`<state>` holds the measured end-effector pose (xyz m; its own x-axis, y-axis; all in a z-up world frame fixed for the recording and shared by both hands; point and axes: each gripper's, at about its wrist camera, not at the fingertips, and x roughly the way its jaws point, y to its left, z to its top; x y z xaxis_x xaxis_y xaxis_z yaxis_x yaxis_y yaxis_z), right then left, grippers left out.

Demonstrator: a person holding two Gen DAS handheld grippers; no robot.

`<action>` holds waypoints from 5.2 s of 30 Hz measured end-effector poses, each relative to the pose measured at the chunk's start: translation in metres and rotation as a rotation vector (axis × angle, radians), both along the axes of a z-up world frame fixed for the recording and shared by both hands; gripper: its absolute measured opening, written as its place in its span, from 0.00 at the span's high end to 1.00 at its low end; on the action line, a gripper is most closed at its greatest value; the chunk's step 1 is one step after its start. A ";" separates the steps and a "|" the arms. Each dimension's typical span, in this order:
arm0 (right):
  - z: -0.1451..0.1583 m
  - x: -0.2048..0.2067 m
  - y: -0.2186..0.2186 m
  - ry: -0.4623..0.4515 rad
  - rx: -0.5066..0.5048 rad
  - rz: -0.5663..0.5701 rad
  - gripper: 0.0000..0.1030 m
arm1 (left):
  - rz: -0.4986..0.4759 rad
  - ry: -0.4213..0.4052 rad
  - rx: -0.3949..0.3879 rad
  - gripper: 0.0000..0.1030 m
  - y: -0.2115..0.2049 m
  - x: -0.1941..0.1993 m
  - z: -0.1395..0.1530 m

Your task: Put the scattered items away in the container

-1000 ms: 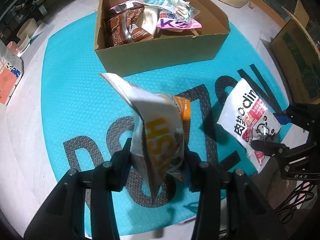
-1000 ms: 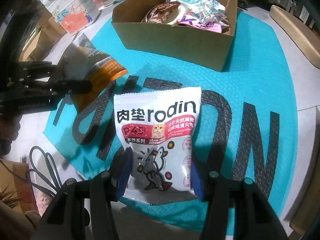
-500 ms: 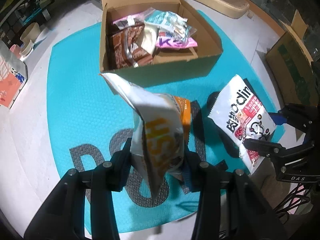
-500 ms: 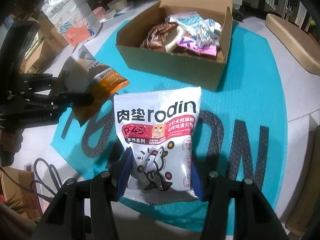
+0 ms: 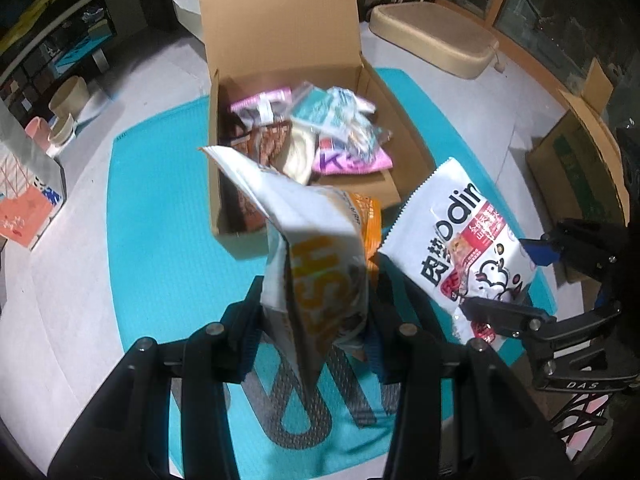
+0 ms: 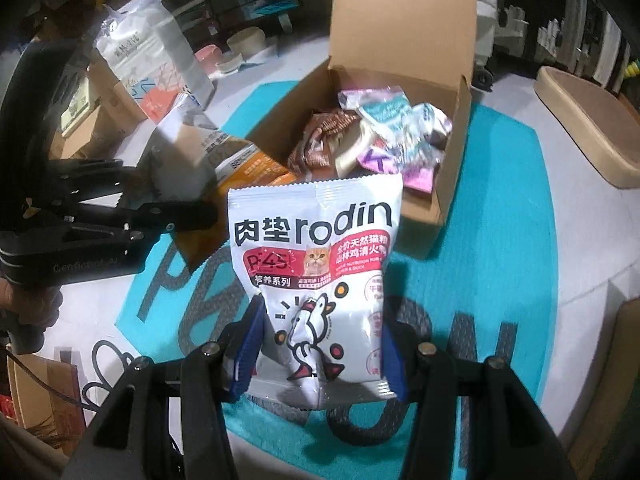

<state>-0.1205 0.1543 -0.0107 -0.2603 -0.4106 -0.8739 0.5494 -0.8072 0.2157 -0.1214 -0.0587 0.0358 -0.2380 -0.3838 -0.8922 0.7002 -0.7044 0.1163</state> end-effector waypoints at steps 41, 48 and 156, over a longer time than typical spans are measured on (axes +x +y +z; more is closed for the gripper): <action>-0.010 -0.209 -0.042 0.040 0.004 -0.105 0.48 | -0.003 -0.128 -0.059 0.59 -0.161 -0.111 -0.033; -0.024 -0.215 -0.044 0.016 0.031 -0.112 0.44 | 0.054 -0.142 -0.014 0.50 -0.175 -0.108 -0.042; 0.114 0.072 0.007 0.133 0.199 -0.153 0.16 | -0.034 -0.069 -0.180 0.05 0.076 0.044 0.087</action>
<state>-0.0489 0.1614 0.1030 -0.4242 -0.1816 -0.8872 0.4306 -0.9023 -0.0212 -0.0777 0.0170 0.1225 -0.1944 -0.5312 -0.8246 0.6628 -0.6909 0.2888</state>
